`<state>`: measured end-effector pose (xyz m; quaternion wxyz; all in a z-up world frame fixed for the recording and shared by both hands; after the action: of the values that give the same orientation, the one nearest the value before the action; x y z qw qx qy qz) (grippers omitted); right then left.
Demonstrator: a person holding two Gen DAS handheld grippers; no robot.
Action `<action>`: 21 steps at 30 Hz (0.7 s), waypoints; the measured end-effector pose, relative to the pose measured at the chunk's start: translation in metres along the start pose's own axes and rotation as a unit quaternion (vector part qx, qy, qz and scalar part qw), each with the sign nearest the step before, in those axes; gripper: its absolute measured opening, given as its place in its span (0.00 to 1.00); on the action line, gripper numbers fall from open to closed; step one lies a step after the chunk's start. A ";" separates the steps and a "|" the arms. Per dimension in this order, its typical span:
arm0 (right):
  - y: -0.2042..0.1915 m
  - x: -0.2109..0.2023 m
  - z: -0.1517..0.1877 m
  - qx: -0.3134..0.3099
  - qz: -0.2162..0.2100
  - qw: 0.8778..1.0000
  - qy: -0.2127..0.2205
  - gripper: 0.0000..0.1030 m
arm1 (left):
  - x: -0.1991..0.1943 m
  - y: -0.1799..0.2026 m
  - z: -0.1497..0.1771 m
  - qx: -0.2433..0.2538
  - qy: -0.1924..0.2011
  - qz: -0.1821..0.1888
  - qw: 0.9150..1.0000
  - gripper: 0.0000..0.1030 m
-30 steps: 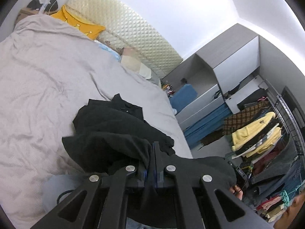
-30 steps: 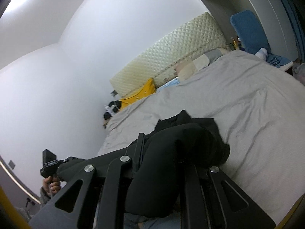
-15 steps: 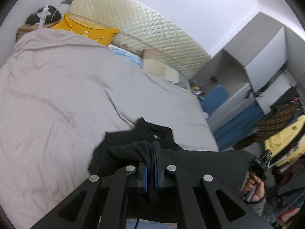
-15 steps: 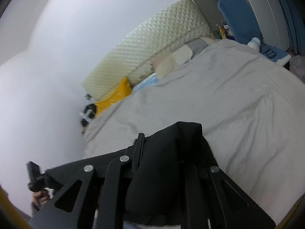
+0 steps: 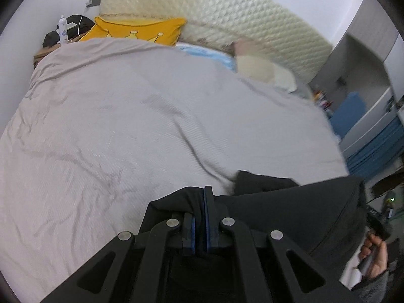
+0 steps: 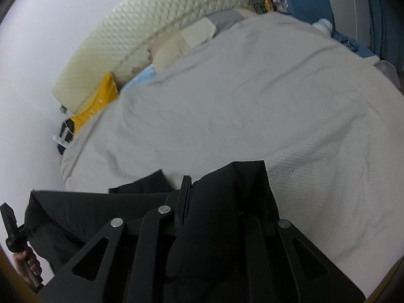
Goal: Fold large clothes
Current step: 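Lift the hem and fold it over toward the collar with both grippers, then lay the folded hem on the jacket and open both grippers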
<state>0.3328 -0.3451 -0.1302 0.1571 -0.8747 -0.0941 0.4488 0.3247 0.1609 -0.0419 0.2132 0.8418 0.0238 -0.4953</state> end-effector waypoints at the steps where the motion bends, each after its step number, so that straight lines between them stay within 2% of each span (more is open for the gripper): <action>1: 0.003 0.010 0.002 0.000 0.002 1.000 -0.008 0.15 | 0.012 -0.001 0.000 0.001 -0.003 -0.007 1.000 0.06; 5: 0.012 0.049 0.010 0.003 0.010 0.999 -0.033 0.14 | 0.055 -0.005 0.000 -0.010 -0.021 -0.018 1.000 0.06; 9: 0.018 0.066 0.010 0.013 0.000 0.999 -0.042 0.15 | 0.080 -0.011 0.000 -0.035 -0.051 -0.001 0.998 0.06; 11: 0.019 0.064 0.011 0.024 -0.010 0.999 -0.044 0.20 | 0.082 -0.015 0.004 -0.051 -0.063 0.000 0.997 0.06; 15: 0.018 0.055 0.021 0.038 -0.032 0.997 -0.061 0.24 | 0.068 -0.017 0.015 -0.076 -0.071 0.018 0.994 0.07; 18: 0.018 0.039 0.029 0.054 -0.043 0.996 -0.064 0.30 | 0.053 -0.021 0.022 -0.097 -0.084 0.040 0.991 0.13; 21: 0.012 0.019 0.034 0.064 -0.056 0.995 -0.060 0.44 | 0.026 -0.028 0.029 -0.111 -0.093 0.071 0.987 0.32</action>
<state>0.3166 -0.3440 -0.1679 0.2319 -0.8274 -0.1232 0.4964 0.3066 0.1701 -0.0854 0.3412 0.7626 -0.0013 -0.5495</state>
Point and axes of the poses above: each gripper's, at about its wrist camera, not at the fingertips, and x roughly the way its jaws point, y to its right, z to its underside, the point moved 6 cm from there along x, roughly the way its jaws point, and after that the axes turned 12 degrees about -x, right-handed, at the moved point
